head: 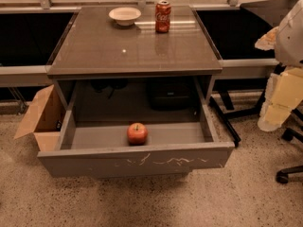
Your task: Pick apple from top drawer and place on counter
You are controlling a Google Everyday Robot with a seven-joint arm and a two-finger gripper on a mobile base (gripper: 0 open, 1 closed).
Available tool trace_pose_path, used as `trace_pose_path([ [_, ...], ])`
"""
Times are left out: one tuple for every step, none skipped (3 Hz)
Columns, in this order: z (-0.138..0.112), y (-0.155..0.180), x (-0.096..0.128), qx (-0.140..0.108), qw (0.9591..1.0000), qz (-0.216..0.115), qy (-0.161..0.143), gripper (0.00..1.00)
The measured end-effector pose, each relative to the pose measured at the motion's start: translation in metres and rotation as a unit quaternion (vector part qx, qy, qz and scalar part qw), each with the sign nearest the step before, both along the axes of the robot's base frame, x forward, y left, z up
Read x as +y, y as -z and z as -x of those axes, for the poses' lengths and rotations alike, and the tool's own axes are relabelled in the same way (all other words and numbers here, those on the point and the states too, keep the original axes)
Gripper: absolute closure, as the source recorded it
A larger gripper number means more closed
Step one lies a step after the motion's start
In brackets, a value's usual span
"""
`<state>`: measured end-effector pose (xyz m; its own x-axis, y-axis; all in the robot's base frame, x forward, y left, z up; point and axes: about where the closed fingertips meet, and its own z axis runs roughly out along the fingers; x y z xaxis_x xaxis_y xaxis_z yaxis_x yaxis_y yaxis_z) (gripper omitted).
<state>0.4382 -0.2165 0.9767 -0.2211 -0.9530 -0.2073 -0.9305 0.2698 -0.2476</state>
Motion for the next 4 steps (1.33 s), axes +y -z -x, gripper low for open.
trace_pose_path([
  [0.0000, 0.0000, 0.0000, 0.000, 1.0000, 0.000, 0.000, 0.18],
  [0.0000, 0.0000, 0.0000, 0.000, 1.0000, 0.000, 0.000, 0.17],
  [0.0000, -0.0001, 0.0000, 0.000, 1.0000, 0.000, 0.000, 0.00],
  [-0.0016, 0.0001, 0.0019, -0.003, 1.0000, -0.007, -0.002, 0.00],
])
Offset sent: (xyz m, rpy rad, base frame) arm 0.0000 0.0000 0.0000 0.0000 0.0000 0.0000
